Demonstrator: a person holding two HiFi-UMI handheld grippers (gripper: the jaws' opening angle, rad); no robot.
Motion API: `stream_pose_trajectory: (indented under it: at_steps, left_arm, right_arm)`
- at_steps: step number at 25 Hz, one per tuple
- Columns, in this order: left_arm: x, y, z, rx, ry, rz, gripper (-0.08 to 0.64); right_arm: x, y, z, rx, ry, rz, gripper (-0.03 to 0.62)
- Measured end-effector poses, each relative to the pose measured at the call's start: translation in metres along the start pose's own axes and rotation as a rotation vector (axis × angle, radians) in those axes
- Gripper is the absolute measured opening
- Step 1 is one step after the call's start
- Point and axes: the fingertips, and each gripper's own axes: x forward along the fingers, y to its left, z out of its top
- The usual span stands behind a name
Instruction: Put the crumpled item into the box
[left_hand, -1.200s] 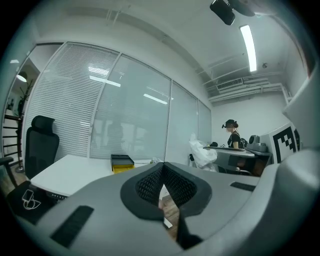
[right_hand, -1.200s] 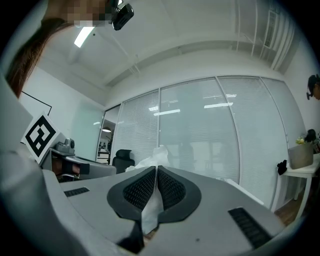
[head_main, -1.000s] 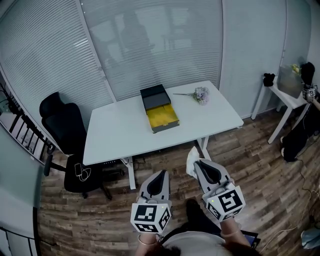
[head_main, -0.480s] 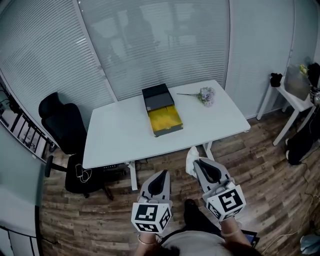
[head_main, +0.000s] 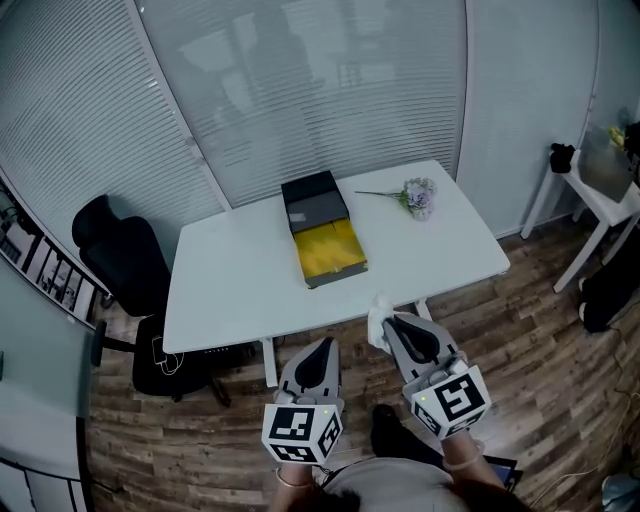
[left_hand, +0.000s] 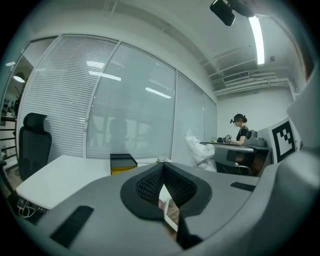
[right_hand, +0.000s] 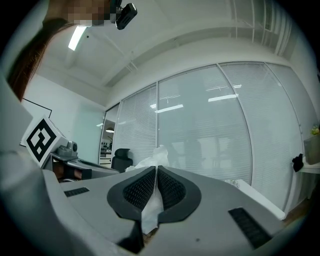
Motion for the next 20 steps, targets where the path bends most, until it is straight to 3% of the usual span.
stream_pose_trajectory:
  at_steps: [20]
  left_arm:
    - [0.091, 0.023, 0.016, 0.011, 0.012, 0.071, 0.015]
  right_arm:
    - [0.069, -0.073, -0.002, 0.025, -0.014, 0.064, 0.037]
